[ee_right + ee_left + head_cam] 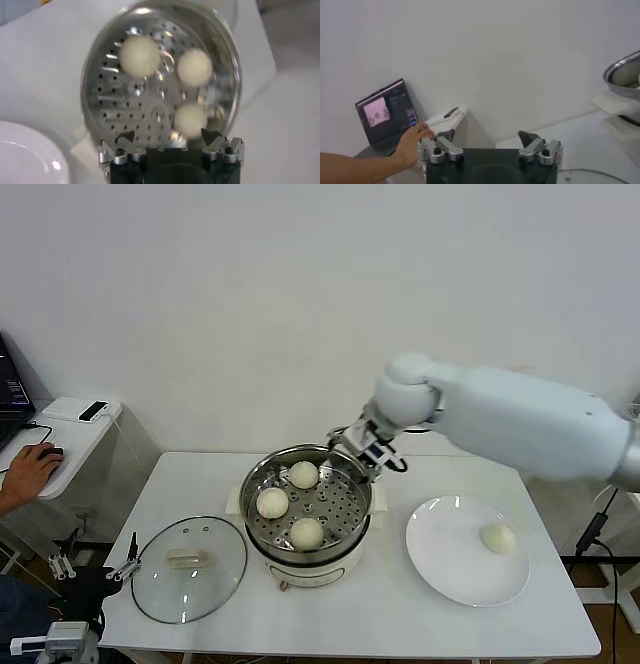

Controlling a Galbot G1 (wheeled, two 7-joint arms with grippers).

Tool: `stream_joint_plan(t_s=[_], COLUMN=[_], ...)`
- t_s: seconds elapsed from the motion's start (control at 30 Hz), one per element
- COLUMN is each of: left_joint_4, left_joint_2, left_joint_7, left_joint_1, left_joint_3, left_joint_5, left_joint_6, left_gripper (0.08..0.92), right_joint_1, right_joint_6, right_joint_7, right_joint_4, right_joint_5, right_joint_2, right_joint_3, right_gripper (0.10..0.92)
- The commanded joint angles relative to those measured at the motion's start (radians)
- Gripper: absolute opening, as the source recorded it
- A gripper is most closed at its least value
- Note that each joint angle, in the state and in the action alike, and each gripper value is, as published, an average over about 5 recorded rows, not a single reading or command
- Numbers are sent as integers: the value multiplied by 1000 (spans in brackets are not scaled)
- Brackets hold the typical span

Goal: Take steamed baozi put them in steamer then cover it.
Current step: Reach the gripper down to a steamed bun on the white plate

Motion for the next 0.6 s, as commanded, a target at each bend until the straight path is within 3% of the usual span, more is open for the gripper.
stream_joint_plan(t_s=[0.03,0.3,0.6], left_joint_4=[0,17,21], left_joint_2=[15,21,16], left_joint_7=[1,2,4], left_joint_1=[-6,-20,-19], left_joint_3=[6,21,25], left_joint_5=[-3,-2,1], left_joint_6=[1,4,14], left_gripper=[823,823,823], right_joint_1=[-90,-490,-887], right_joint_6=[-181,-34,71], right_joint_7=[-13,-38,-64], right_joint_4=[31,-50,-155], right_joint_5=[-3,-193,-370], right_joint_2=[-316,-468,-439], right_joint_3=[77,395,766], right_gripper=[823,823,823])
